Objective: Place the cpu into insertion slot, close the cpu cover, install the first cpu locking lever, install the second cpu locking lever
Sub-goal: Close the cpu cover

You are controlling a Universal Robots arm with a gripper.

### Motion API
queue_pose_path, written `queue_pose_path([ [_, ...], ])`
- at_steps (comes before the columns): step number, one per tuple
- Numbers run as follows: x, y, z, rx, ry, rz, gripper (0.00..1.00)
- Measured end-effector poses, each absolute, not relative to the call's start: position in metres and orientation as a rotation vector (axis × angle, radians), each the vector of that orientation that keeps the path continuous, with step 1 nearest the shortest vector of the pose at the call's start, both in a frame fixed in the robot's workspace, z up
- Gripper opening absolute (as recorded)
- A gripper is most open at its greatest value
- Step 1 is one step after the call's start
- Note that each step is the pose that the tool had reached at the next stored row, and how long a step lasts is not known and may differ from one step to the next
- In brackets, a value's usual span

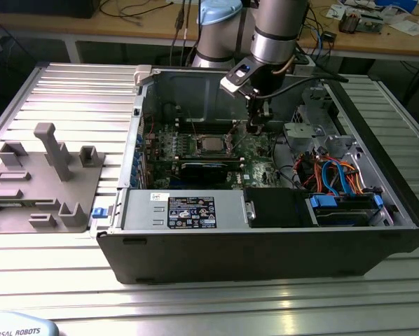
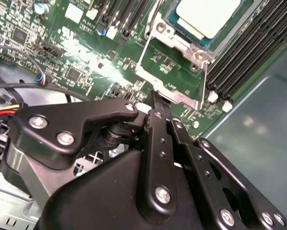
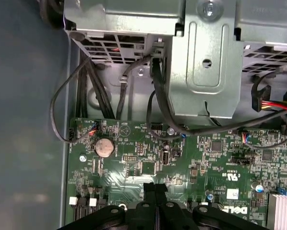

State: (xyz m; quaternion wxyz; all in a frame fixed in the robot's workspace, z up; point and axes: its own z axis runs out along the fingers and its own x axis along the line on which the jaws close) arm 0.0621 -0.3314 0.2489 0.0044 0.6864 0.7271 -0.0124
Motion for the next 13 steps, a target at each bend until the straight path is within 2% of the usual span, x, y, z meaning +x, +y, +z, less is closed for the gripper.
queue_pose_path([
  [13,0.049,-0.331,0.249,2.150,2.278,-0.039,0.11],
])
